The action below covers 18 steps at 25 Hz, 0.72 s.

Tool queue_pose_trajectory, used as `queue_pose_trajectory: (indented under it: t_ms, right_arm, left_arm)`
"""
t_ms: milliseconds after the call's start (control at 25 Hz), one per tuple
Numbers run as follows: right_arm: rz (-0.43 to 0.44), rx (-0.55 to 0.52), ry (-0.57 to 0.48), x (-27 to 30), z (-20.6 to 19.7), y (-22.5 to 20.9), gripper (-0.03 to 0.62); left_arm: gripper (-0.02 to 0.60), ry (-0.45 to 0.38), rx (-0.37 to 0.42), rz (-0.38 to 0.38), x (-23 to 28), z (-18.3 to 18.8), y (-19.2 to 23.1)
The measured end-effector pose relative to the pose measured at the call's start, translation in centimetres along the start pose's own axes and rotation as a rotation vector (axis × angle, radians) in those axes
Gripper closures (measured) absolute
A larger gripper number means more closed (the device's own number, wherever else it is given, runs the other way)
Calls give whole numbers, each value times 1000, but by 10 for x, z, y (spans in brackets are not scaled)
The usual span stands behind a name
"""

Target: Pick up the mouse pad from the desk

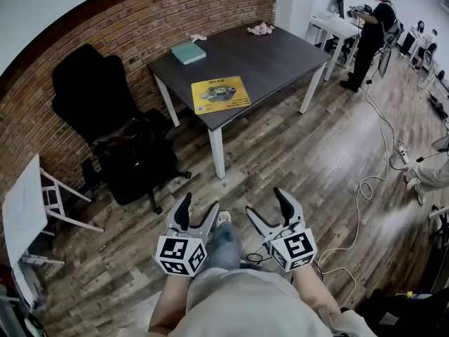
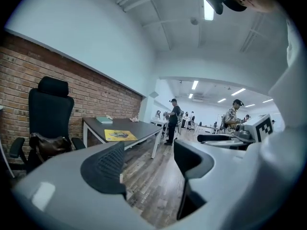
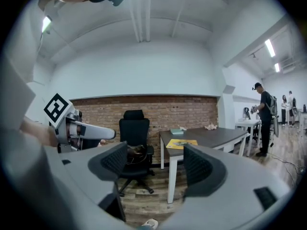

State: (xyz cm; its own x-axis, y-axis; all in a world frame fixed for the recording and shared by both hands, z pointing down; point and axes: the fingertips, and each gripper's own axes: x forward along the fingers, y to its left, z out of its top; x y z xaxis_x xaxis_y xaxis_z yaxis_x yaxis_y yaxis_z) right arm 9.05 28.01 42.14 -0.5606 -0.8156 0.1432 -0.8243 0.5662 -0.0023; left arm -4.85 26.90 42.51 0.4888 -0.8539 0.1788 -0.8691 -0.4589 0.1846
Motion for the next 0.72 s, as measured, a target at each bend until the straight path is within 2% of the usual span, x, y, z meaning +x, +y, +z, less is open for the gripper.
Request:
queue_pose_trajectory:
  t_ms: [320,720]
  right_arm:
    - [-3,18,23,38,-5,-32,247]
    - [-5,13,28,139,10,-89,241]
  left_arm:
    - [259,14,9,9,48,5,24]
    - [259,37,2,10,142,20,84]
